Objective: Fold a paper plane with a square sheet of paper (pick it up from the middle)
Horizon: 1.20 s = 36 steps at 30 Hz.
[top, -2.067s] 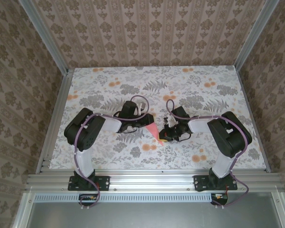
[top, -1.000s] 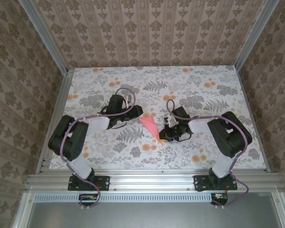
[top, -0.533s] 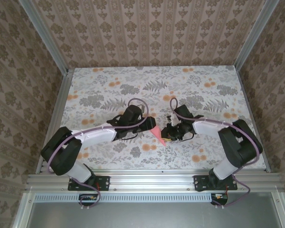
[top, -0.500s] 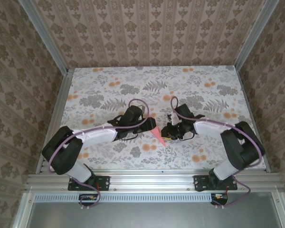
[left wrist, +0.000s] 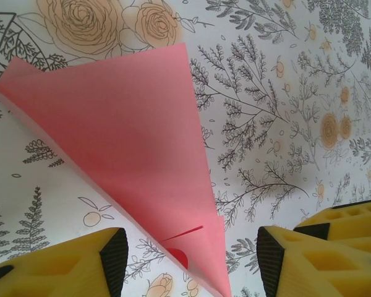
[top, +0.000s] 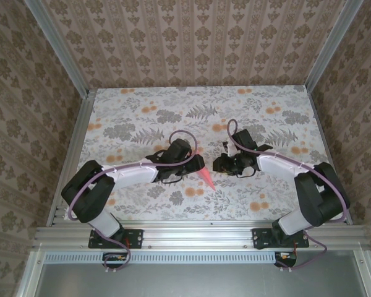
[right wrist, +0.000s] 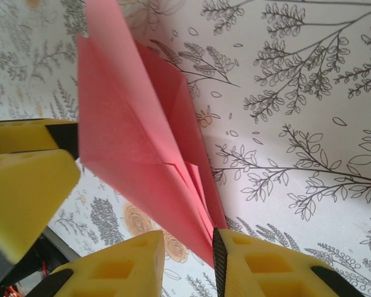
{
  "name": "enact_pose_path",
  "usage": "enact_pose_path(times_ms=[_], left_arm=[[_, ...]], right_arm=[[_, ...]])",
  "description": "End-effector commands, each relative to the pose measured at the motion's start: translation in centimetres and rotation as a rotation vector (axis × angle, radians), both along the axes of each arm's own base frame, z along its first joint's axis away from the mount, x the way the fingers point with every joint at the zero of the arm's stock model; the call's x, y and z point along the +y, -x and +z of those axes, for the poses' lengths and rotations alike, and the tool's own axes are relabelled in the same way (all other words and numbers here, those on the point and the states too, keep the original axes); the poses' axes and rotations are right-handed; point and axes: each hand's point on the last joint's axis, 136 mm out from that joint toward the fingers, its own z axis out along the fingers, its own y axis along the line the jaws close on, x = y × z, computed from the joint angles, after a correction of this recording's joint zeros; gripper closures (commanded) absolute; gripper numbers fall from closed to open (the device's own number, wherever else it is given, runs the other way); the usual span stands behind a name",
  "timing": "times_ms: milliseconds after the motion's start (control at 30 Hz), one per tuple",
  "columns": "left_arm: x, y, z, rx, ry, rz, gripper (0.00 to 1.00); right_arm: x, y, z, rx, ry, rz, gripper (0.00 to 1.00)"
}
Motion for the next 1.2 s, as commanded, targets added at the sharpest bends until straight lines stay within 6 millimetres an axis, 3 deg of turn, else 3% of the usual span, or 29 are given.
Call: enact_pose_path(times_ms=[0,200,700,1167], left_arm=[[0.2,0.2,-0.9,0.034,-0.031,0.021,0.41],[-0.3,0.2,-1.6,0.059,-0.037,0.008,0.45],[1.5,1.5,-1.9,0.044,-0.047,-0.007,0.86],[3.4,2.3,-2.5,0.018,0.001,-0.05,0.88]], right_arm=[[0.7,0.3,-0.3,0.018,-0.038,0.035,0.7],[1.0,0.3,-1.1,0.042,-0.045,0.038,0.68],[1.7,0.0,-1.0,0.041,-0.064,0.057,0.64],[3.4,0.4,-1.3,-0.013,0.043,0.169,0.55]])
